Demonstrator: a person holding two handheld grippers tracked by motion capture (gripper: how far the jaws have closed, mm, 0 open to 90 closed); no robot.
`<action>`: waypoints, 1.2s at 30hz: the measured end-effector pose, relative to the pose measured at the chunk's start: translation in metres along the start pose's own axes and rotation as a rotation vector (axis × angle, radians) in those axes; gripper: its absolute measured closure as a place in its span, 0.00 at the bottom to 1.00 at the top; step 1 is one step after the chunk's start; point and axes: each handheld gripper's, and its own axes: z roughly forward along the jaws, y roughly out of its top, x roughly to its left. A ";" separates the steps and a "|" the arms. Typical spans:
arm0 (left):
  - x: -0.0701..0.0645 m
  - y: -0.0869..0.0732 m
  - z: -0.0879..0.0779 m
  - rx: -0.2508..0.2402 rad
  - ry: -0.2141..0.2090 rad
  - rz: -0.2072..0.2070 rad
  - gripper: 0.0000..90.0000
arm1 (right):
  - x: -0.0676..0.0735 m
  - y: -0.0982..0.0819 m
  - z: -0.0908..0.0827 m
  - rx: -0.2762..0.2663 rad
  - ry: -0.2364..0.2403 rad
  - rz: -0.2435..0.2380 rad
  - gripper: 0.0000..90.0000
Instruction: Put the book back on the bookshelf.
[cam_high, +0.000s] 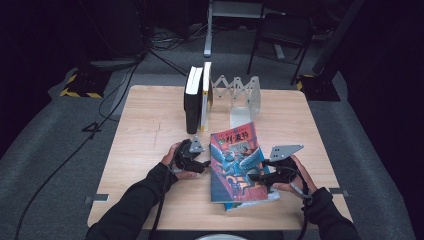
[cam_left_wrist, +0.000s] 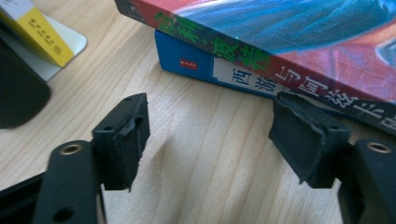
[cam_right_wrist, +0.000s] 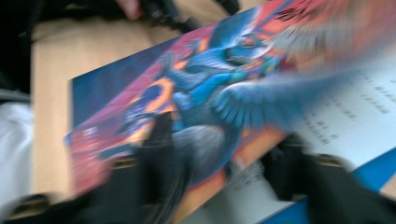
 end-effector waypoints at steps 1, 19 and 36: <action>0.001 0.001 0.000 0.002 0.001 -0.008 0.30 | -0.004 0.001 0.003 0.018 0.015 0.028 0.48; 0.017 0.000 0.005 -0.001 0.018 -0.034 0.32 | -0.024 0.012 0.030 -0.020 0.069 0.015 0.80; 0.048 0.033 -0.026 -0.184 -0.079 -0.097 0.57 | 0.001 0.017 0.004 -0.171 0.006 -0.141 0.82</action>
